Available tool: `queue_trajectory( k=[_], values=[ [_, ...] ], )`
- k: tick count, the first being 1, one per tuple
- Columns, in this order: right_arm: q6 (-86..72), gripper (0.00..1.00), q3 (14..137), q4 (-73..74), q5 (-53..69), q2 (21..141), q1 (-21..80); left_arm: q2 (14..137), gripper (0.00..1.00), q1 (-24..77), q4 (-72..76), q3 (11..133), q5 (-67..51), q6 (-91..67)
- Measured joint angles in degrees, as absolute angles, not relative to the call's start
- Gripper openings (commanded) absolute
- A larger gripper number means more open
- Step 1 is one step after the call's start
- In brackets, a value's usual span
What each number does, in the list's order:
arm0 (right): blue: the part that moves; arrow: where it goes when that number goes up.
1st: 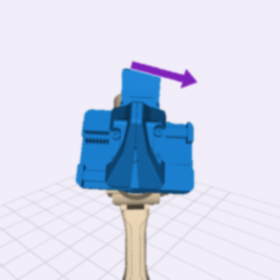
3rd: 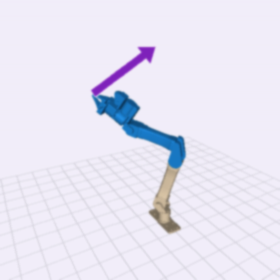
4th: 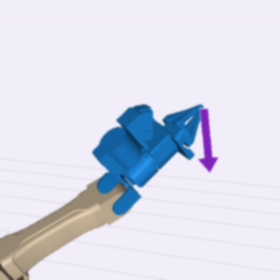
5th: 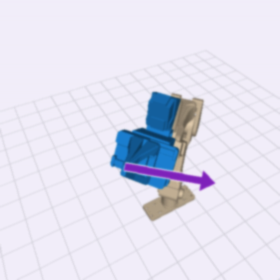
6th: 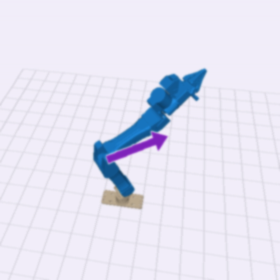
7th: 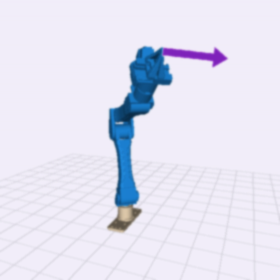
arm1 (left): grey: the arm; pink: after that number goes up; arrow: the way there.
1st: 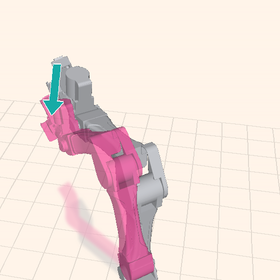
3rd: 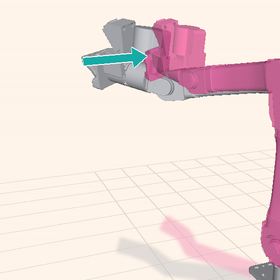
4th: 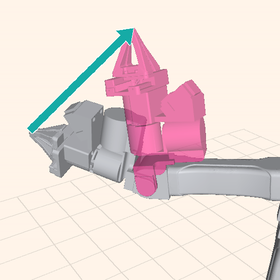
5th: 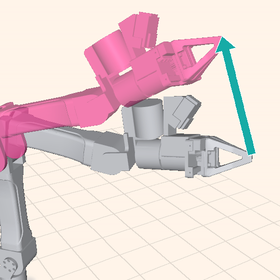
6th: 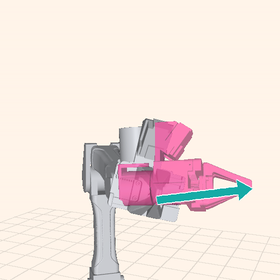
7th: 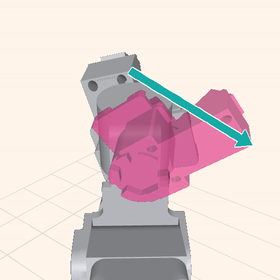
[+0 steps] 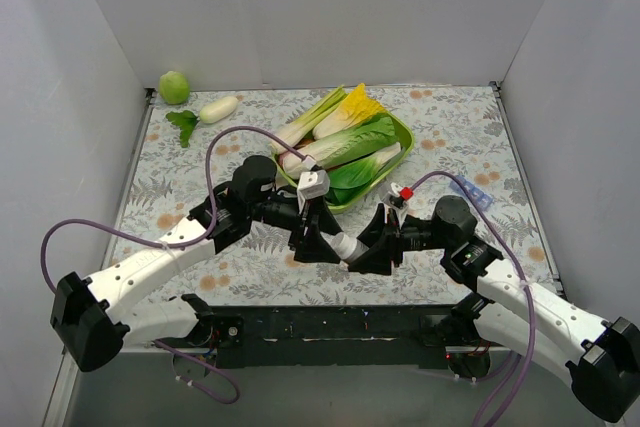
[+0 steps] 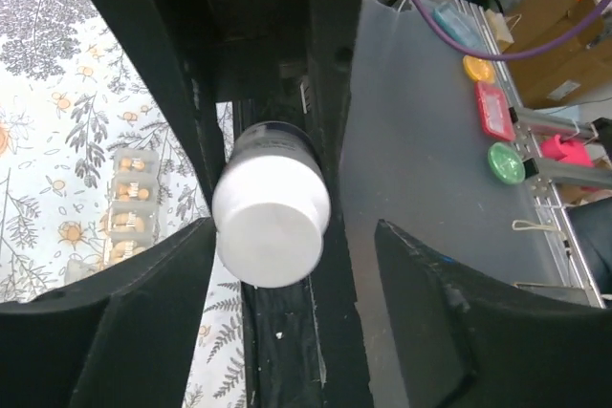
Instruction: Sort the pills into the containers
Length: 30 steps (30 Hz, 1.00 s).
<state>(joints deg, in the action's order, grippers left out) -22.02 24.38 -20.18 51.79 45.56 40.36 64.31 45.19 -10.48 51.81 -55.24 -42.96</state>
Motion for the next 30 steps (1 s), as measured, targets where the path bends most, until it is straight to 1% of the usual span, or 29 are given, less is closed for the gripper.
queue_trajectory(
  k=[1,2,3,8,10,13,17,18,19,22,28,30],
  values=[
    [-24.16,0.01,23.83,-22.13,51.72,45.60,39.94,64.10,0.89,45.15,-10.39,51.72,-55.79,-42.65],
    [-25.65,0.01,23.62,-23.66,51.75,45.63,39.57,63.61,0.96,44.99,-9.50,51.24,-55.51,-42.74],
    [-26.76,0.01,23.55,-24.97,51.72,45.60,39.22,62.57,0.98,44.71,-8.34,50.39,-54.50,-43.62],
    [-26.79,0.01,23.55,-26.96,51.59,45.10,38.57,53.04,0.98,37.58,-1.74,45.82,-50.24,-53.78],
    [-24.12,0.01,23.90,-25.34,51.57,44.77,38.46,49.82,0.98,34.46,-0.01,45.69,-47.90,-58.83],
    [-18.76,0.01,25.56,-21.10,50.98,44.49,38.33,47.57,0.98,33.34,-0.12,46.46,-44.91,-65.54],
    [-4.58,0.01,31.16,-10.90,47.42,44.18,38.30,48.51,0.98,33.32,-2.79,47.55,-41.15,-76.29],
    [-0.49,0.01,32.86,-8.56,45.87,44.18,38.30,49.19,0.97,33.32,-3.97,47.55,-39.99,-79.42],
    [3.27,0.01,34.39,-6.52,43.79,44.16,38.30,50.15,0.93,33.32,-4.97,47.46,-38.81,-82.48],
    [13.72,0.01,37.65,-1.63,37.45,43.90,38.30,52.90,0.92,33.32,-6.96,46.04,-36.07,-91.37],
    [24.03,0.01,38.50,4.21,29.15,44.99,39.27,54.89,0.91,34.09,-7.33,43.09,-31.57,-102.72],
    [25.32,0.01,38.50,5.02,27.88,45.32,39.53,55.51,0.88,35.00,-6.68,43.11,-29.95,-104.79]
  ],
)
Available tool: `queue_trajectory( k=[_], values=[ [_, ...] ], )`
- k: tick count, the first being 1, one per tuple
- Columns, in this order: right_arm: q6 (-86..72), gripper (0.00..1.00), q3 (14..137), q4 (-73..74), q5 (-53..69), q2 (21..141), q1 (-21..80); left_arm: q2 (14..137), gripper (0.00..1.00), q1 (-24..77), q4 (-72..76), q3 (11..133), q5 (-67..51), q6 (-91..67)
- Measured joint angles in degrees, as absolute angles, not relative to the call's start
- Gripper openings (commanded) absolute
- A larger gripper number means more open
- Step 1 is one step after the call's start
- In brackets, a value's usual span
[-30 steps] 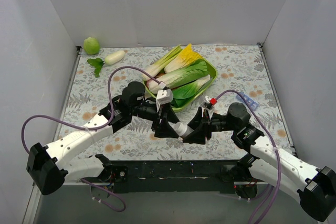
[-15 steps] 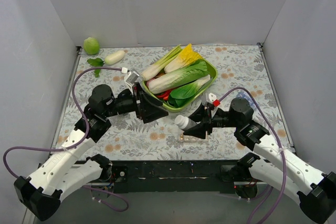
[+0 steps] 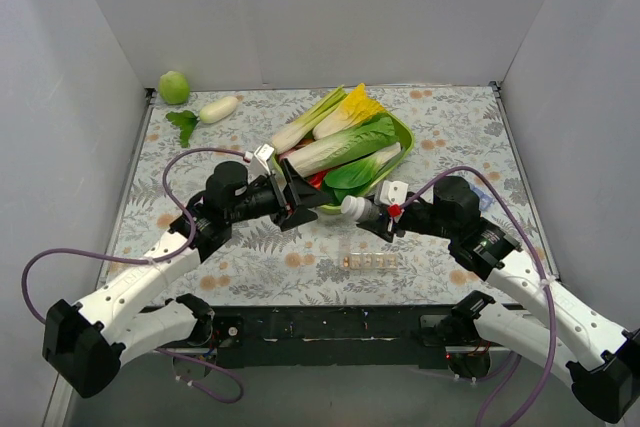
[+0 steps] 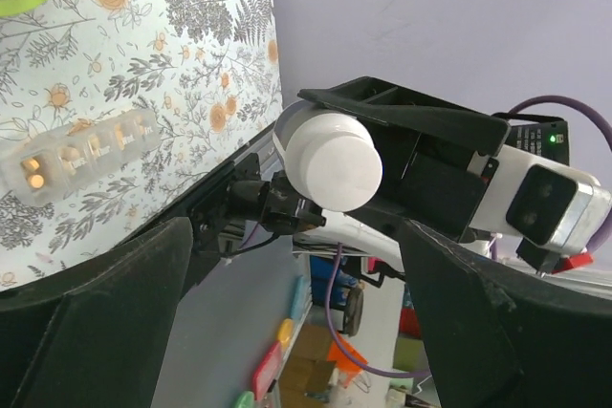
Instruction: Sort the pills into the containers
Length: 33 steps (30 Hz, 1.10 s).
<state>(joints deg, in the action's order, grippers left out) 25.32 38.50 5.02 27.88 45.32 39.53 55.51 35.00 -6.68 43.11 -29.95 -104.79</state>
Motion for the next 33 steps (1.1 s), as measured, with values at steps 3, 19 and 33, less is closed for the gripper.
queue_trajectory(
  k=[3,19,33],
  values=[
    [26.35,0.01,38.50,5.67,26.70,45.39,39.86,57.78,0.87,37.41,-5.63,43.13,-27.40,-108.14],
    [27.11,0.01,37.69,6.50,24.82,45.47,40.16,65.28,0.82,43.90,-4.19,46.52,-20.51,-113.93],
    [26.79,0.01,37.65,6.26,25.26,45.47,40.21,67.85,0.60,44.01,0.19,47.29,-23.75,-112.99]
  ],
)
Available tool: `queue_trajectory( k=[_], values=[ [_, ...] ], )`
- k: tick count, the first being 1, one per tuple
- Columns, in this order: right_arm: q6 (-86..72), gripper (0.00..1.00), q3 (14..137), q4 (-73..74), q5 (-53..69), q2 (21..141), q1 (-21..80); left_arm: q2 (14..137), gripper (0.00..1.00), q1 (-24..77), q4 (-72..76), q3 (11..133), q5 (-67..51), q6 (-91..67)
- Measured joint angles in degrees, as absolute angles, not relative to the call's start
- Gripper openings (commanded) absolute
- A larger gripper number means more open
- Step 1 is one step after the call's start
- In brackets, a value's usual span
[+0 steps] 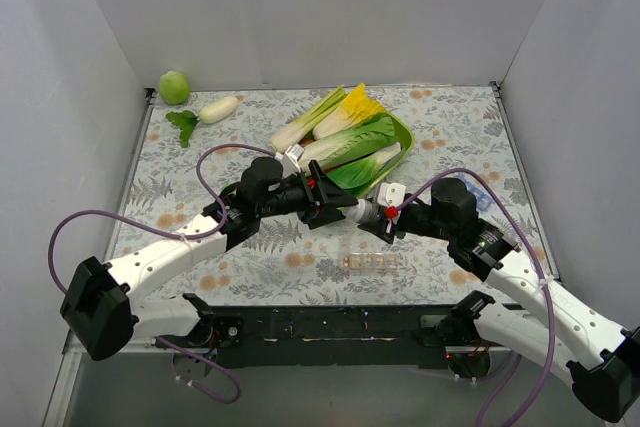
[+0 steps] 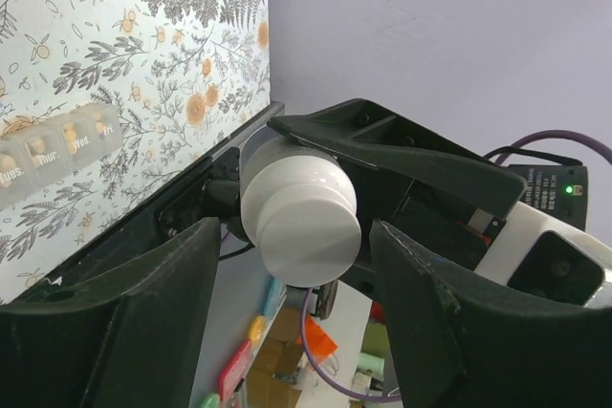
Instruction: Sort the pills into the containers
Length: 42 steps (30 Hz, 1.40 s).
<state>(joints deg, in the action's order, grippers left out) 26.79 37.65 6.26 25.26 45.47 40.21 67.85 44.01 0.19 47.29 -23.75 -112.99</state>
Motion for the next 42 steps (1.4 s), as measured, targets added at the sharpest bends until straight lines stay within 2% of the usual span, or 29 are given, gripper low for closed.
queue_trajectory(
  k=[1,8,10,11,12,17,21,22,24,25,27,30,36,42],
  values=[
    [26.74,0.01,37.60,6.26,25.26,45.47,40.21,68.58,0.49,44.05,0.38,47.55,-24.40,-112.66],
    [25.56,0.01,36.93,6.15,26.22,45.32,40.21,69.73,0.17,44.07,1.93,47.88,-27.73,-108.64],
    [24.75,0.01,36.75,6.20,27.42,45.08,40.16,69.80,0.15,43.94,2.39,47.88,-29.54,-105.14],
    [24.05,0.01,36.62,6.24,28.34,44.91,40.07,69.84,0.08,43.86,2.70,47.88,-30.96,-102.94],
    [23.44,0.01,36.56,6.28,29.21,44.73,39.99,69.93,0.06,43.64,3.01,47.86,-32.82,-100.75],
    [13.93,0.01,33.34,4.97,38.15,43.86,38.76,72.07,0.05,42.92,2.83,48.27,-45.67,-83.26],
    [-2.81,0.01,26.02,-5.72,50.46,45.32,37.50,72.18,0.26,45.04,-5.48,49.23,-53.32,-61.23],
    [-7.31,0.01,24.03,-9.93,53.01,45.84,37.23,71.85,0.38,45.63,-6.70,49.21,-53.98,-57.80],
    [-15.00,0.01,20.84,-17.45,56.53,46.41,36.88,70.85,0.49,46.81,-8.27,49.21,-54.52,-50.83],
    [-18.24,0.01,19.86,-20.67,57.69,46.48,36.60,70.17,0.69,47.27,-8.54,49.21,-54.17,-48.34],
    [-23.09,0.01,18.94,-25.19,59.05,46.48,35.90,68.07,0.98,47.86,-8.05,49.06,-52.90,-45.21],
    [-26.72,0.01,18.90,-28.69,59.51,46.26,34.92,62.00,0.98,48.10,-3.97,46.59,-48.62,-45.98],
    [-24.80,0.01,19.31,-27.57,59.75,45.17,34.13,49.56,0.98,46.68,5.08,41.82,-41.30,-58.78],
    [-9.72,0.01,26.85,-13.98,57.06,43.72,34.09,47.55,0.98,46.48,3.97,42.26,-32.23,-76.38]
  ],
)
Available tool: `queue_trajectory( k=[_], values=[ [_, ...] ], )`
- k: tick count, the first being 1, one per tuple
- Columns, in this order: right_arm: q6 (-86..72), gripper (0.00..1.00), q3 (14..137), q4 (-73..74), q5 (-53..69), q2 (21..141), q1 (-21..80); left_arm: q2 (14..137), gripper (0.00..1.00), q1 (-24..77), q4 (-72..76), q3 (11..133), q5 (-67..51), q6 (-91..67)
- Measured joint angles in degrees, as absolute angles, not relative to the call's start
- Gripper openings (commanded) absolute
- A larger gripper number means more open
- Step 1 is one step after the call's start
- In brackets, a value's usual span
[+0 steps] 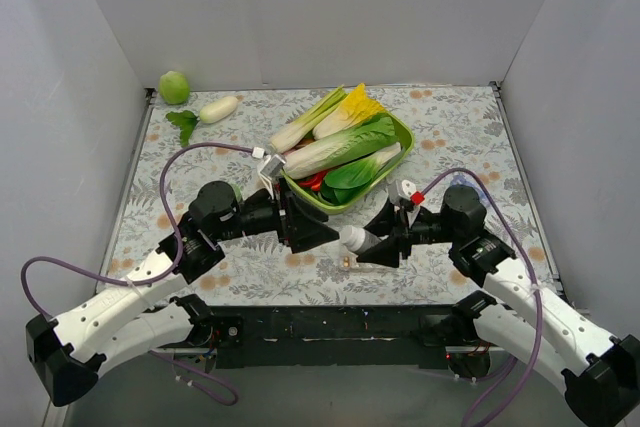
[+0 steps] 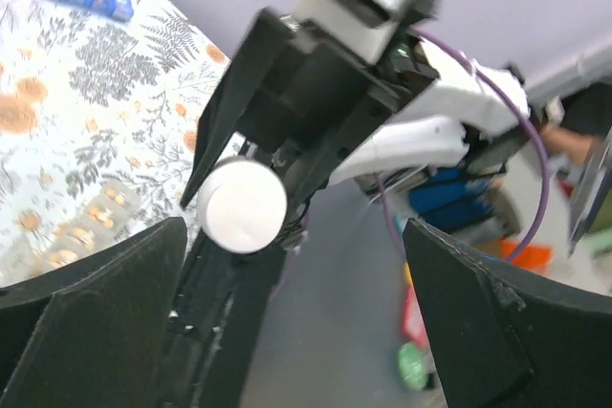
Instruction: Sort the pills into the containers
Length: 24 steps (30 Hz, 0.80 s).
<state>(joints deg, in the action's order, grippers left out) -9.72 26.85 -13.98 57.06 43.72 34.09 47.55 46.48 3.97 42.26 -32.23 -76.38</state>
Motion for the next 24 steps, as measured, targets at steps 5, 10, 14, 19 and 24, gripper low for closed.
queue_trajectory(
  k=[5,10,14,19,24],
  values=[
    [10.11,0.01,37.15,1.15,47.27,43.11,34.09,48.51,0.98,46.46,2.94,42.26,-24.86,-90.63],
    [24.93,0.01,42.35,8.97,36.05,42.65,34.13,51.11,0.98,46.35,3.42,44.16,-20.34,-101.25],
    [33.26,0.01,42.76,12.69,29.04,42.46,34.48,55.29,0.98,46.52,3.49,47.18,-18.31,-106.48],
    [38.44,0.01,42.76,14.87,24.64,42.26,34.98,58.35,0.98,47.53,3.22,48.73,-14.24,-110.67],
    [40.16,0.01,42.76,15.14,23.64,42.02,35.53,61.52,0.95,48.60,3.11,50.48,-11.33,-112.81]
  ],
)
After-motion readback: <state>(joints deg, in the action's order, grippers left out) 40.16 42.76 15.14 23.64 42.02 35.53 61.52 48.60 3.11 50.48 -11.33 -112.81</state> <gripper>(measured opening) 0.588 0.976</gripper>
